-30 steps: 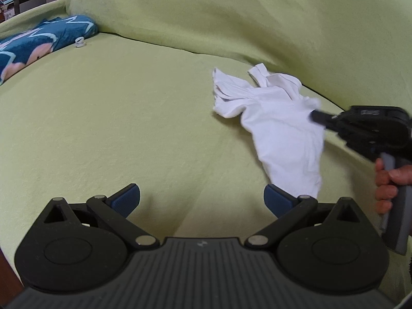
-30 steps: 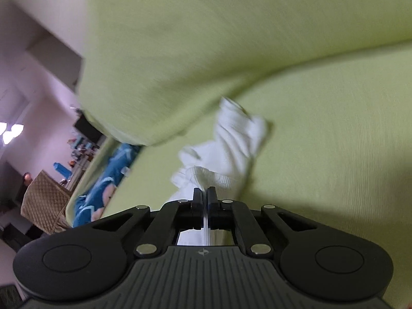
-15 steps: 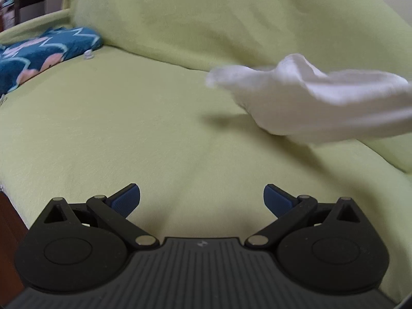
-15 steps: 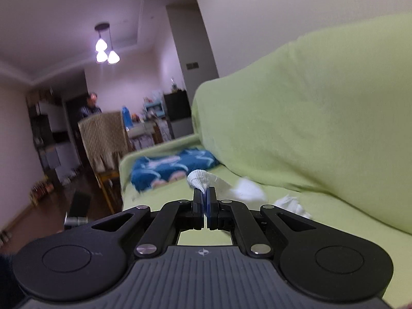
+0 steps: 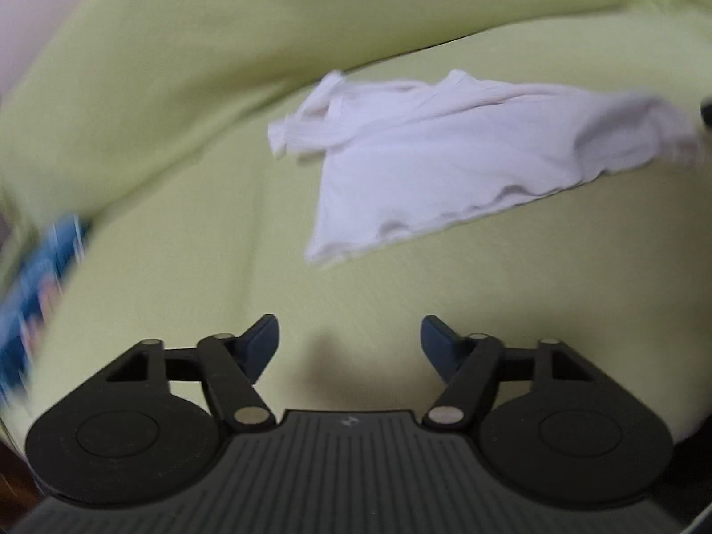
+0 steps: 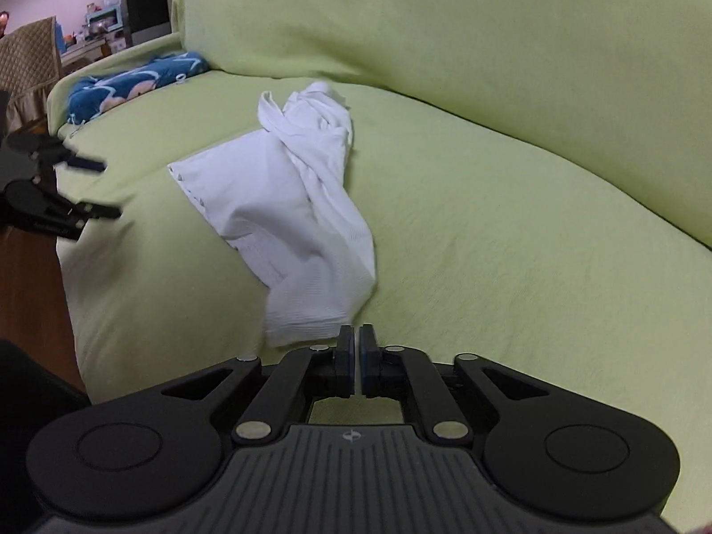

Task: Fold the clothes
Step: 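Grasp the tank top with the right gripper while the left gripper grasps another edge, then lift the tank top with both grippers and stretch it between them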

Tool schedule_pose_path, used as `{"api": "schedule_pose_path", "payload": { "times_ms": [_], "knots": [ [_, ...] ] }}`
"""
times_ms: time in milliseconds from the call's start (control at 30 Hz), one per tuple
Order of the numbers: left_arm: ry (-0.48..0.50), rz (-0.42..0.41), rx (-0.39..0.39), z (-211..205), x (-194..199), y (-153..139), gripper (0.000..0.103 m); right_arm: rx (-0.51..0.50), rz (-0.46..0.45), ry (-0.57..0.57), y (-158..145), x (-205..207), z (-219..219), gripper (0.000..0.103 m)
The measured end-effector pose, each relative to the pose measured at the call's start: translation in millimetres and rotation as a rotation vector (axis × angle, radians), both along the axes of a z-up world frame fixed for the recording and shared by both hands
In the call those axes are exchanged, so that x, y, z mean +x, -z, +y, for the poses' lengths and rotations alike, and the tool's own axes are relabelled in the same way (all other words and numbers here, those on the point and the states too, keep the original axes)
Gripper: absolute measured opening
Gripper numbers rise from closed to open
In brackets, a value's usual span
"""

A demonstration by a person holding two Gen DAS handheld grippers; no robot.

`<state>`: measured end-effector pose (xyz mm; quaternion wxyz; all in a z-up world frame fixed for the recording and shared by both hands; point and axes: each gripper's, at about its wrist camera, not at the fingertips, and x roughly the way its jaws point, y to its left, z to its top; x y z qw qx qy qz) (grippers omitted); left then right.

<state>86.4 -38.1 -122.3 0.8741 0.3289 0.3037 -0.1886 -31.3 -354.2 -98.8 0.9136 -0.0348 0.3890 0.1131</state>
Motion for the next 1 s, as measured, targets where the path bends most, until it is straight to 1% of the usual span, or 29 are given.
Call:
{"api": "schedule_pose_path", "payload": {
  "times_ms": [67, 100, 133, 233, 267, 300, 333, 367, 433, 533, 567, 633, 667, 700, 733, 767, 800, 900, 1000],
  "knots": [
    [0.098, -0.091, 0.103, -3.2, 7.0, 4.9, 0.067, -0.014, -0.018, -0.023, 1.0, -5.1, 2.2, 0.014],
    [0.164, -0.13, 0.179, -5.2, 8.5, 11.5, 0.067, -0.021, -0.028, -0.031, 0.9, -7.7, 2.7, 0.021],
    [0.229, -0.169, 0.255, -7.1, 9.8, 18.2, 0.067, -0.026, -0.034, -0.033, 1.6, -8.6, 4.4, 0.026],
    [0.427, -0.242, 0.502, -12.3, 11.6, 46.2, 0.067, -0.033, -0.043, -0.016, 3.9, -8.2, 9.5, 0.031],
    [0.488, -0.283, 0.574, -12.5, 10.5, 56.8, 0.067, -0.032, -0.042, -0.002, 4.2, -9.5, 9.5, 0.032],
    [0.556, -0.339, 0.634, -11.8, 8.2, 65.5, 0.067, -0.03, -0.042, 0.013, 4.4, -11.1, 9.2, 0.033],
    [0.604, -0.364, 0.668, -11.5, 8.3, 69.3, 0.067, -0.028, -0.041, 0.028, 4.7, -12.7, 8.9, 0.035],
    [0.63, -0.366, 0.683, -12.1, 11.4, 69.7, 0.067, -0.026, -0.042, 0.035, 4.7, -14.2, 9.2, 0.036],
    [0.658, -0.366, 0.69, -12.2, 21.4, 69.3, 0.068, -0.023, -0.046, 0.045, 4.2, -17.3, 10.4, 0.042],
    [0.68, -0.384, 0.696, -12.8, 32.4, 72.8, 0.067, -0.042, -0.055, 0.04, 3.3, -16.7, 20.1, 0.042],
    [0.684, -0.383, 0.696, -14.3, 34.3, 72.3, 0.064, -0.049, -0.061, 0.039, 2.8, -15.6, 23.7, 0.042],
    [0.684, -0.386, 0.687, -13.0, 38.5, 74.9, 0.05, -0.075, -0.077, 0.028, 1.5, -14.8, 31.7, 0.042],
    [0.678, -0.381, 0.688, -14.0, 40.8, 78.3, 0.027, -0.096, -0.087, 0.016, 0.7, -14.9, 36.4, 0.042],
    [0.672, -0.373, 0.705, -14.6, 42.7, 85.6, 0.007, -0.118, -0.098, 0.004, -0.2, -14.9, 41.1, 0.042],
    [0.677, -0.379, 0.717, -15.3, 40.7, 91.7, 0.003, -0.165, -0.11, -0.024, -0.3, -16.4, 47.9, 0.042],
    [0.683, -0.386, 0.728, -16.1, 38.6, 97.8, 0.0, -0.215, -0.122, -0.054, -0.3, -18.1, 54.9, 0.042],
    [0.683, -0.402, 0.728, -17.3, 38.0, 97.1, 0.0, -0.278, -0.136, -0.091, 2.4, -20.3, 62.5, 0.042],
    [0.642, -0.36, 0.658, -17.6, 44.3, 88.2, 0.0, -0.48, -0.179, -0.21, 13.8, -26.4, 86.3, 0.041],
    [0.64, -0.361, 0.656, -19.4, 46.2, 90.3, 0.0, -0.63, -0.221, -0.3, 29.3, -28.2, 106.8, 0.041]
  ]
}}
